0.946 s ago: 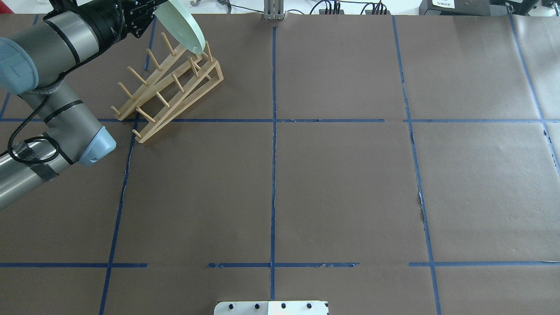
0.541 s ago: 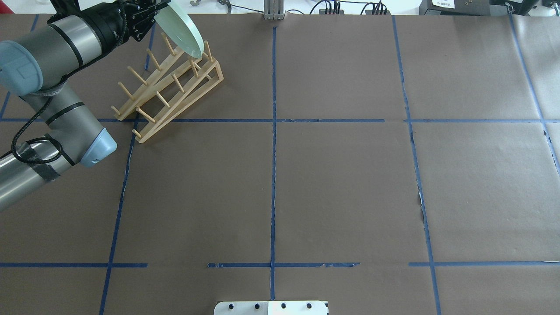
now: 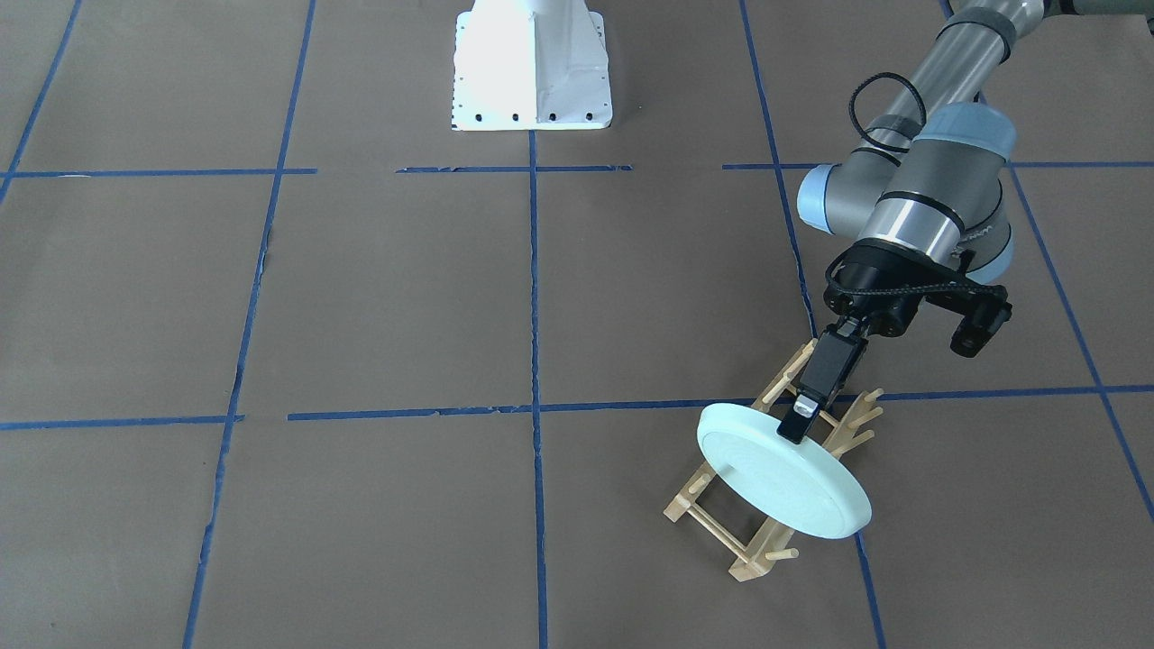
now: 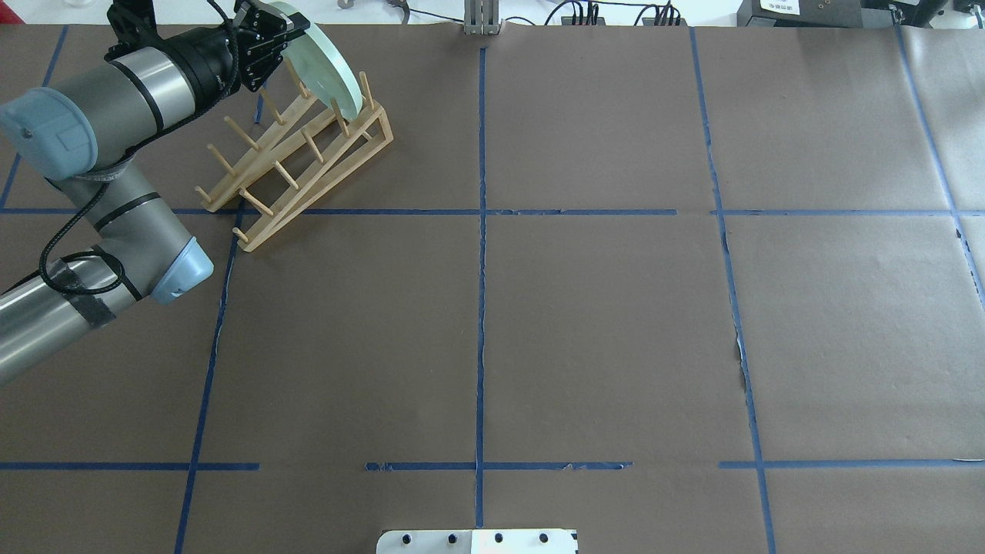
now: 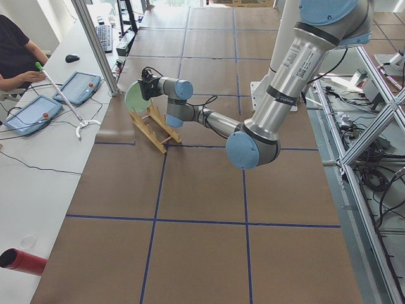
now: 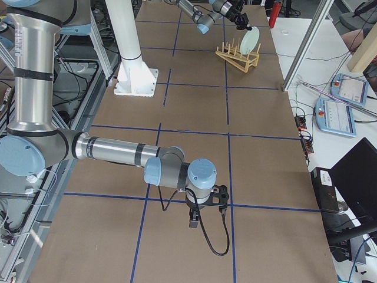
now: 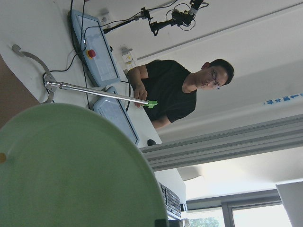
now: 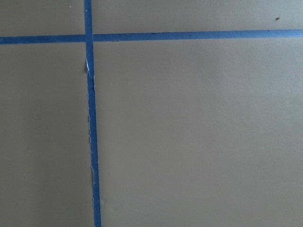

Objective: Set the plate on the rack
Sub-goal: 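Lower the plate into the rack slots and open the left gripper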

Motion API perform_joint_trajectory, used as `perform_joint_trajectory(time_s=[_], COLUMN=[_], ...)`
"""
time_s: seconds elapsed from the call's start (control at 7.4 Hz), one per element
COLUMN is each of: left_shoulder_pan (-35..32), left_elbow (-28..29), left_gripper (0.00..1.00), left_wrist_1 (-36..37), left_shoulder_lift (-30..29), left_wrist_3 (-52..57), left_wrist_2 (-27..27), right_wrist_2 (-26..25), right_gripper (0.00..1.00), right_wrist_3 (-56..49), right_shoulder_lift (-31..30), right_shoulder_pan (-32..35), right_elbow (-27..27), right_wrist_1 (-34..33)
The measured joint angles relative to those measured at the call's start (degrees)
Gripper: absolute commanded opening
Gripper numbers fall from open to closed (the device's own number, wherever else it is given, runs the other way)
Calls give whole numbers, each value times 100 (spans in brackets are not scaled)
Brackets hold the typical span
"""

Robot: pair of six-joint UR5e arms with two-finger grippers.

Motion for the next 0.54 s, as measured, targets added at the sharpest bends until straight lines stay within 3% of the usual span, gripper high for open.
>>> perform_joint_trajectory(time_s=[0.27, 0.41, 0.54], left_shoulder_pan=[40, 64, 75], left_elbow=[114, 156, 174], left_gripper=[0, 21, 83], left_wrist_1=[4, 2, 1], left_shoulder_lift=[-19, -27, -33], left_wrist_3=[36, 116, 187], left_wrist_2=[-3, 0, 2], right_wrist_2=[0, 0, 0], right_gripper=[100, 100, 100], right_wrist_3=[0, 0, 0], right_shoulder_lift=[-1, 0, 1], right_shoulder_pan=[0, 0, 0], right_elbow=[-1, -2, -2], right_wrist_1=[0, 0, 0])
